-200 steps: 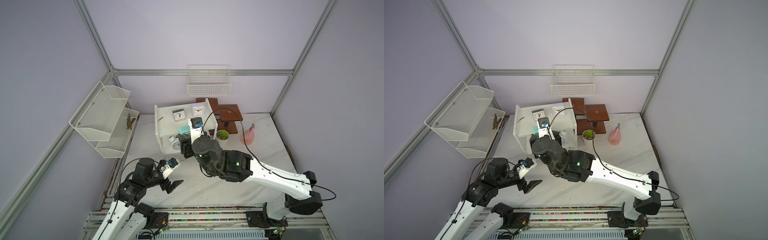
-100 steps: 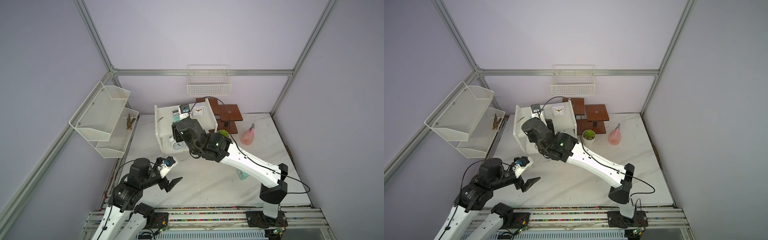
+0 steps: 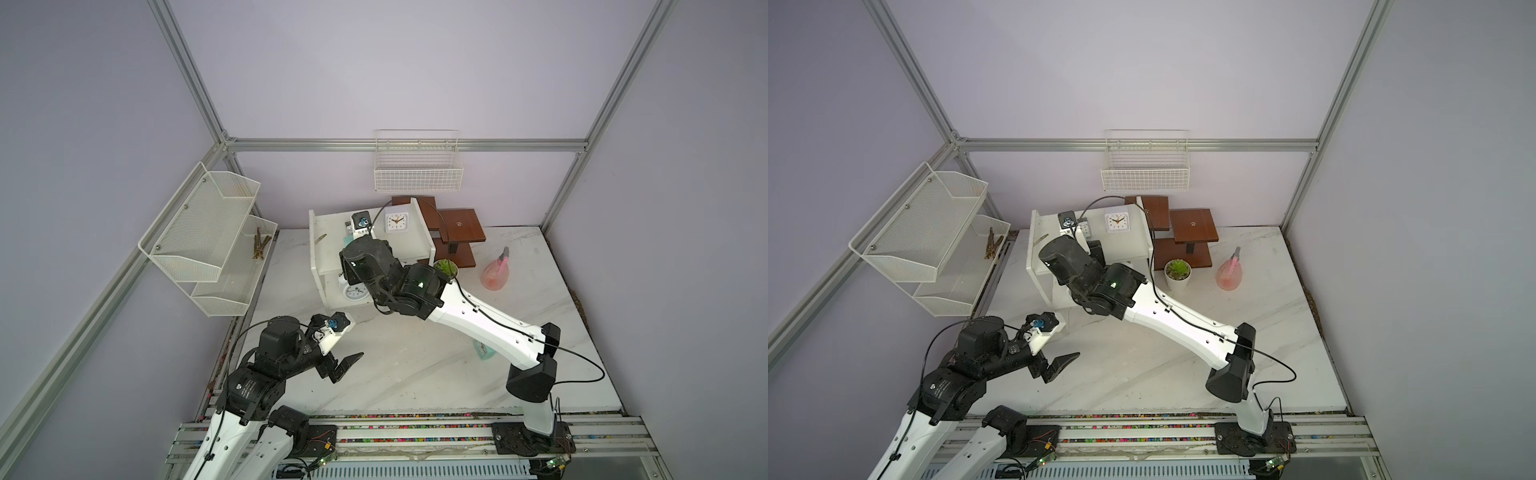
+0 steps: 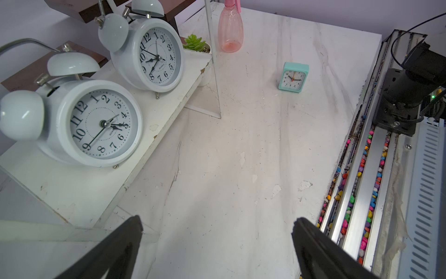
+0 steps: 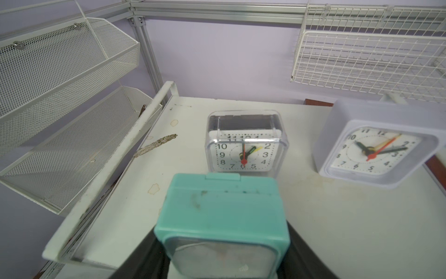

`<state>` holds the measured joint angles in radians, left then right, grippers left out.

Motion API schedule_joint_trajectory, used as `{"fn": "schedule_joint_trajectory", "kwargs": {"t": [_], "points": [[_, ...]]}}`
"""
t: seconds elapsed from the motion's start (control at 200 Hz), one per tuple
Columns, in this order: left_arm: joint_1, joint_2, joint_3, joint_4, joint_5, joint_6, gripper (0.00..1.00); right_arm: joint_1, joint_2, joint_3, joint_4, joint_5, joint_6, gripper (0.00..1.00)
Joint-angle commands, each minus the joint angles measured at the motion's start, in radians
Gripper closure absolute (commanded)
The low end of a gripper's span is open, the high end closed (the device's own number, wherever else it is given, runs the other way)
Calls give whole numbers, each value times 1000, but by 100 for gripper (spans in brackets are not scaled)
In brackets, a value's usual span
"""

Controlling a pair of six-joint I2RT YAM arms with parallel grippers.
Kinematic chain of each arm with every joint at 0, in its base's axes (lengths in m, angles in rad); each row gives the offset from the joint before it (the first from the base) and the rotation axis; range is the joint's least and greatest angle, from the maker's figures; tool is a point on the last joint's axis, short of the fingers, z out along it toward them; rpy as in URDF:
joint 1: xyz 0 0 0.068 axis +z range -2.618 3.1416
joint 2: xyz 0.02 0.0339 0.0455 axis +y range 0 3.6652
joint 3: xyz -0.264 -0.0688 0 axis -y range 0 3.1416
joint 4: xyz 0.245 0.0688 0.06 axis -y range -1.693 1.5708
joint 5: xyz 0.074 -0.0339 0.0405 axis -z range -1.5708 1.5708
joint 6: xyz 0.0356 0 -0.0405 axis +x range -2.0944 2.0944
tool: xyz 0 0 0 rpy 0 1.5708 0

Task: Place the alarm clocks on the shelf by style
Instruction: Place the alarm on the shelf.

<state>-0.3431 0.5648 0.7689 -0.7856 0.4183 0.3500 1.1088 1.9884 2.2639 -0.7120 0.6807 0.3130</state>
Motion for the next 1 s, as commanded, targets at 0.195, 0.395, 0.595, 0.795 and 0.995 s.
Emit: {"fn": "schedule_joint_trajectory", "kwargs": {"t": [0.195, 0.395, 0.595, 0.795, 0.995], "points": [[-5, -8, -3, 33, -1, -17, 0, -17, 20, 26, 3, -3, 5, 42], [-5, -8, -7, 31, 4, -17, 0, -20, 24, 27, 3, -10, 8, 41], [-5, -10, -10, 30, 4, -15, 0, -20, 22, 23, 4, -18, 9, 36], [-5, -10, -11, 28, 6, -14, 0, -20, 11, 15, 1, -29, 8, 17], [-5, -8, -14, 31, 6, -13, 0, -18, -24, -12, 1, -57, 9, 0]]}}
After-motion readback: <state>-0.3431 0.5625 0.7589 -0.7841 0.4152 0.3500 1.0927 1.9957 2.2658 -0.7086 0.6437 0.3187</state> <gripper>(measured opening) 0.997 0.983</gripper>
